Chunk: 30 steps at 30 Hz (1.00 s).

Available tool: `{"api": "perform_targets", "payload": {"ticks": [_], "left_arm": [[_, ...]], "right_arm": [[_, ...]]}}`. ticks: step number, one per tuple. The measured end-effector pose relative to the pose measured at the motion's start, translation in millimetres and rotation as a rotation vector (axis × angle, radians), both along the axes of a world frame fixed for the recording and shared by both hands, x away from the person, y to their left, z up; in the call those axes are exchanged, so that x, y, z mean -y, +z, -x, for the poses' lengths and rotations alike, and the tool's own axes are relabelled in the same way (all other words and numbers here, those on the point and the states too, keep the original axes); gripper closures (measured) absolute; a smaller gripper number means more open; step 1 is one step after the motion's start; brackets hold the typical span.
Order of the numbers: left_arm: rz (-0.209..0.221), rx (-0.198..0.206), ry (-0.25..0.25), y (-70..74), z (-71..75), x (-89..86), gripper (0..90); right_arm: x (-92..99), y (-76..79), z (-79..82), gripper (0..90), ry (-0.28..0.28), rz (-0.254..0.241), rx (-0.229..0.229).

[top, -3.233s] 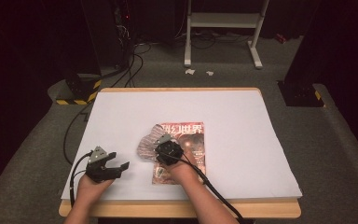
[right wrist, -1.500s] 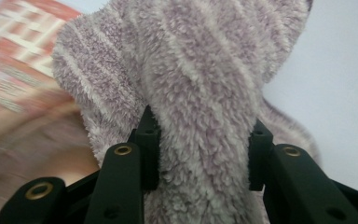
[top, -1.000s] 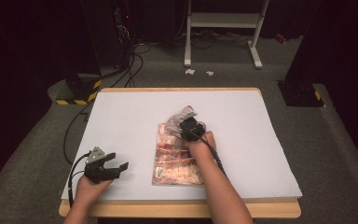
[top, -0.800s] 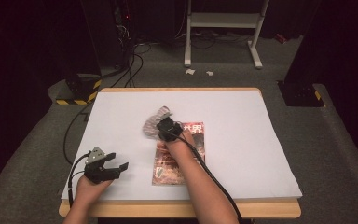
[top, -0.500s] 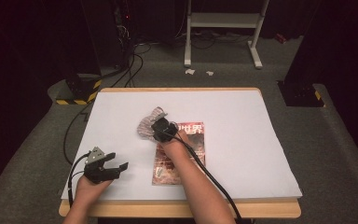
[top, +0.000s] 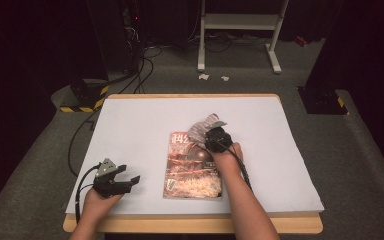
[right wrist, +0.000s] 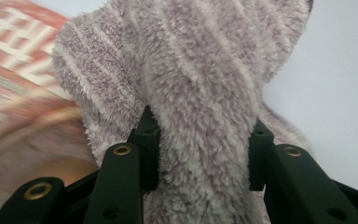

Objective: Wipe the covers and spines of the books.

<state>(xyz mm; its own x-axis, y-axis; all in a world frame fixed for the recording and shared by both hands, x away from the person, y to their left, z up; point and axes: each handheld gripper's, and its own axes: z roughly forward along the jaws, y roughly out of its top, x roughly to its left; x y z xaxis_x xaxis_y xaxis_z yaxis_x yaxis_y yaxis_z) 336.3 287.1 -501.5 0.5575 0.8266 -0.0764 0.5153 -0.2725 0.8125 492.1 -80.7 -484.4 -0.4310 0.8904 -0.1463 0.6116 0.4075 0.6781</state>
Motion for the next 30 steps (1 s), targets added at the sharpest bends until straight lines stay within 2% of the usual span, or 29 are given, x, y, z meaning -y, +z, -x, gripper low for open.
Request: {"api": "perform_targets", "payload": {"ticks": [4, 9, 11, 13, 16, 22, 24, 27, 30], "left_arm": [[-0.003, 0.007, -0.004, 0.4, 0.6, 3.8, 25.0], [-0.004, 0.01, -0.016, 0.6, 0.0, 7.0, 25.0], [0.003, 0.01, -0.023, 0.8, -0.5, 7.3, 25.1], [0.015, 0.006, -0.029, 1.4, -0.8, 8.6, 25.2], [0.007, 0.007, -0.043, 2.7, -0.7, 13.4, 25.3], [0.017, 0.005, -0.056, 3.3, 1.2, 21.5, 25.3], [0.01, 0.005, -0.06, 3.0, 0.8, 24.1, 25.4], [0.0, 0.003, -0.067, 2.3, 1.4, 28.0, 25.3], [-0.009, 0.005, -0.074, 3.0, 3.3, 31.2, 25.3]], "right_arm": [[20.4, -2.9, 1.4, 60.6, -0.038, -0.049, -0.008], [17.9, -0.1, 3.4, 60.4, -0.034, -0.033, 0.014], [19.7, 8.1, 7.6, 60.3, -0.034, -0.056, 0.035], [22.5, 16.8, 13.8, 60.3, -0.029, -0.071, 0.06], [30.2, 28.1, 23.9, 60.3, -0.019, -0.081, 0.084], [58.2, 44.3, 44.5, 60.3, -0.028, -0.11, 0.128], [70.0, 46.6, 51.5, 60.0, -0.036, -0.123, 0.14], [89.9, 45.0, 64.9, 59.9, -0.069, -0.169, 0.158], [104.7, 37.9, 80.3, 60.0, -0.089, -0.151, 0.168]]}}
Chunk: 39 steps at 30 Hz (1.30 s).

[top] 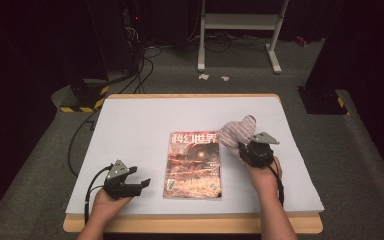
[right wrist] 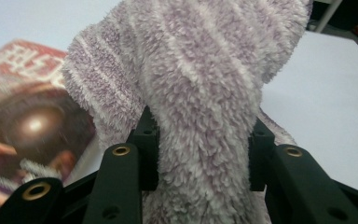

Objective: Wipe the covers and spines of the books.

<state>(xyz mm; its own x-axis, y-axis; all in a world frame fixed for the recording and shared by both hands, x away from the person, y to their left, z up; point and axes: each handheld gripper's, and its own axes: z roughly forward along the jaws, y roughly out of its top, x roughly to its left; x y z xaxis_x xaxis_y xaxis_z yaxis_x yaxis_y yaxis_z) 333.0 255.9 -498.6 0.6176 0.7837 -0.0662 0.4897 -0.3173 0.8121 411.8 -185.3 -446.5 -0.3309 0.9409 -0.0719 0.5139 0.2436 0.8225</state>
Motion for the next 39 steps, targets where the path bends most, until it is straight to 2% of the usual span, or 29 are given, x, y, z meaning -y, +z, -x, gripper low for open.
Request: {"api": "perform_targets", "payload": {"ticks": [4, 7, 9, 11, 14, 16, 18, 22, 26, 29, 32, 36, 39], "left_arm": [[-0.003, 0.003, 0.0, 0.5, 4.3, 3.9, 25.3], [-0.013, 0.001, -0.002, 0.8, 4.9, 8.1, 25.3], [-0.012, -0.003, -0.012, 0.7, 4.9, 12.5, 25.3], [-0.034, -0.001, -0.022, -0.2, 5.5, 16.9, 25.3], [-0.042, 0.001, -0.026, -0.4, 5.3, 21.4, 25.1], [-0.037, 0.001, -0.027, -0.4, 5.5, 22.9, 25.0], [-0.037, 0.001, -0.034, -0.4, 5.7, 23.8, 25.0], [-0.032, 0.008, -0.037, 1.1, 5.7, 23.3, 24.7], [-0.027, 0.014, -0.038, 1.1, 5.8, 22.2, 24.8], [-0.024, 0.016, -0.033, 1.3, 5.4, 22.2, 24.8], [-0.028, 0.021, -0.032, 1.3, 6.0, 22.3, 24.8], [-0.014, 0.015, -0.03, 2.0, 5.8, 22.2, 24.8], [-0.032, 0.025, -0.031, 1.7, 7.0, 24.4, 26.5]], "right_arm": [[20.4, -9.2, 18.3, 59.9, -0.017, 0.001, -0.004], [36.5, -16.8, 32.6, 59.9, -0.036, -0.026, 0.0], [46.6, -22.2, 36.0, 59.8, -0.032, -0.018, -0.034], [57.7, -25.5, 39.7, 59.8, -0.066, 0.006, -0.037], [70.9, -28.1, 40.9, 59.6, -0.094, 0.002, -0.052], [72.9, -29.4, 39.7, 59.1, -0.103, 0.025, -0.058], [72.3, -32.7, 38.2, 58.1, -0.096, 0.026, -0.079], [67.1, -48.5, 33.0, 54.8, -0.099, 0.057, -0.135], [66.1, -47.6, 32.2, 51.7, -0.105, 0.057, -0.132], [65.8, -46.2, 32.4, 44.7, -0.11, 0.046, -0.127], [66.5, -42.7, 32.5, 38.6, -0.105, 0.008, -0.109], [63.2, -36.0, 34.5, 33.9, -0.104, 0.006, -0.077], [60.9, -28.7, 37.4, 31.9, -0.105, 0.004, -0.045]]}}
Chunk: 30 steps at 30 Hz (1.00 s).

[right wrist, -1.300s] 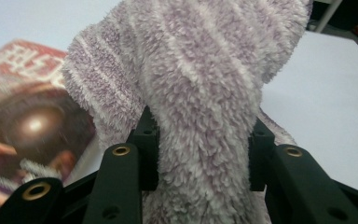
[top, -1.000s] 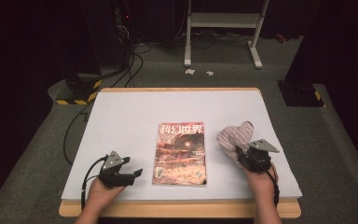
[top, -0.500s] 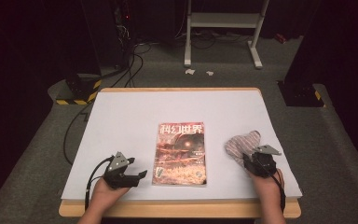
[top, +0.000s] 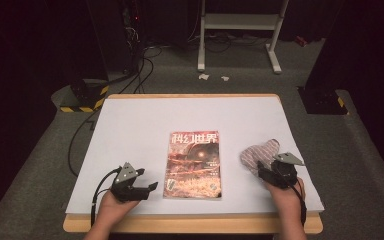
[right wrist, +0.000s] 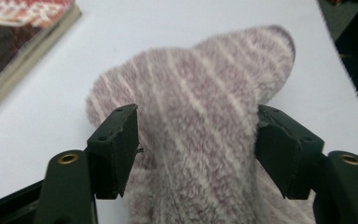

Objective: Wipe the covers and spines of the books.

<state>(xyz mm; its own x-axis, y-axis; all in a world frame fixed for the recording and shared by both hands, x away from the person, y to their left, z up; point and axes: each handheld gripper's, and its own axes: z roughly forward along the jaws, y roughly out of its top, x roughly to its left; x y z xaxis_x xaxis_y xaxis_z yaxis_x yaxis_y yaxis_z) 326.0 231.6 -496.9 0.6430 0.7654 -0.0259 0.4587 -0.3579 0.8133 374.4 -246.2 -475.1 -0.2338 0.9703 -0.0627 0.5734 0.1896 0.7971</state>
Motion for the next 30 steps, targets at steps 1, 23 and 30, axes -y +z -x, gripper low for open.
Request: {"api": "perform_targets", "payload": {"ticks": [1, 23, 30], "left_arm": [[0.001, 0.004, 0.0, 0.3, 0.2, 0.7, 27.6], [-0.007, -0.116, -0.042, -4.8, -0.1, 32.9, 26.6], [-0.012, -0.156, -0.036, -6.3, -15.2, 49.5, 26.6]], "right_arm": [[-1.0, 3.0, 1.5, 31.6, 0.003, 0.001, 0.015], [-88.0, -5.8, 16.4, 40.4, 0.315, -0.057, -0.027], [-112.4, -20.4, 16.7, 43.0, 0.403, -0.045, -0.088]]}}
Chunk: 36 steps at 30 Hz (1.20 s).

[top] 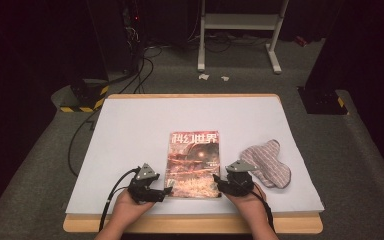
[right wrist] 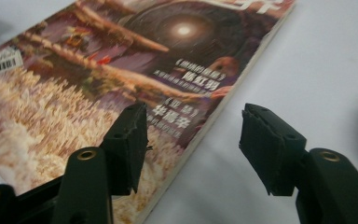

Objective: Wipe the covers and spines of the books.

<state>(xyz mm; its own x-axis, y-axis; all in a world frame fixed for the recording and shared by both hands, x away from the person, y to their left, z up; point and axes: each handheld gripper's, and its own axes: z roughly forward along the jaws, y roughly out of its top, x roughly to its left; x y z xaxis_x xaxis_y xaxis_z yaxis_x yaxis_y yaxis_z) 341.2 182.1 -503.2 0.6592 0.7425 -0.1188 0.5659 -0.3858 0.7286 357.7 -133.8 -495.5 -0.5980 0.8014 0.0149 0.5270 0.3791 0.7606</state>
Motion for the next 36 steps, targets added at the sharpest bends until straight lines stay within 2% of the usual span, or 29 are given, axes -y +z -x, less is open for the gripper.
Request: {"api": "perform_targets", "payload": {"ticks": [1, 2, 6, 9, 13, 16, 21, 24, 28, 30, 36], "left_arm": [[-0.004, -0.009, -0.003, -0.7, -2.3, 3.7, 26.6], [-0.018, 0.0, 0.0, -0.3, -3.5, 7.3, 24.7], [-0.046, -0.014, 0.008, -0.1, -6.9, 18.7, 16.6], [-0.031, -0.008, 0.024, -1.8, -7.7, 21.0, 14.7], [-0.02, 0.011, 0.031, -3.0, -9.4, 26.3, 16.9], [-0.047, 0.011, 0.04, -1.5, -12.4, 32.9, 14.8], [-0.048, 0.013, 0.044, -1.5, -12.6, 32.8, 15.8], [-0.022, 0.005, 0.053, -1.1, -13.3, 28.9, 21.6], [-0.021, 0.013, 0.061, -0.5, -12.7, 27.4, 24.7], [0.01, 0.01, 0.068, 0.1, -12.9, 24.5, 27.2], [0.087, 0.042, 0.082, 6.1, -10.1, 20.2, 28.6]], "right_arm": [[-1.7, -1.9, -0.1, 43.2, 0.003, 0.006, -0.011], [-2.7, -3.6, -0.8, 43.6, 0.007, 0.007, -0.02], [-3.0, -8.1, -1.5, 42.6, 0.007, -0.035, -0.049], [-2.2, -9.6, -2.2, 41.9, 0.013, -0.068, -0.085], [-2.7, -10.0, -0.9, 40.8, 0.01, -0.068, -0.084], [-3.1, -9.7, 0.2, 40.9, 0.009, -0.066, -0.089], [-5.3, -7.4, 1.0, 43.3, 0.015, -0.051, -0.106], [-7.5, -7.3, 1.8, 43.5, 0.006, -0.044, -0.101], [-8.2, -7.3, 2.5, 43.9, -0.003, -0.043, -0.1], [-8.9, -7.3, 3.4, 44.0, -0.009, -0.042, -0.098], [-8.9, -7.5, 4.4, 44.2, -0.008, -0.035, -0.086]]}}
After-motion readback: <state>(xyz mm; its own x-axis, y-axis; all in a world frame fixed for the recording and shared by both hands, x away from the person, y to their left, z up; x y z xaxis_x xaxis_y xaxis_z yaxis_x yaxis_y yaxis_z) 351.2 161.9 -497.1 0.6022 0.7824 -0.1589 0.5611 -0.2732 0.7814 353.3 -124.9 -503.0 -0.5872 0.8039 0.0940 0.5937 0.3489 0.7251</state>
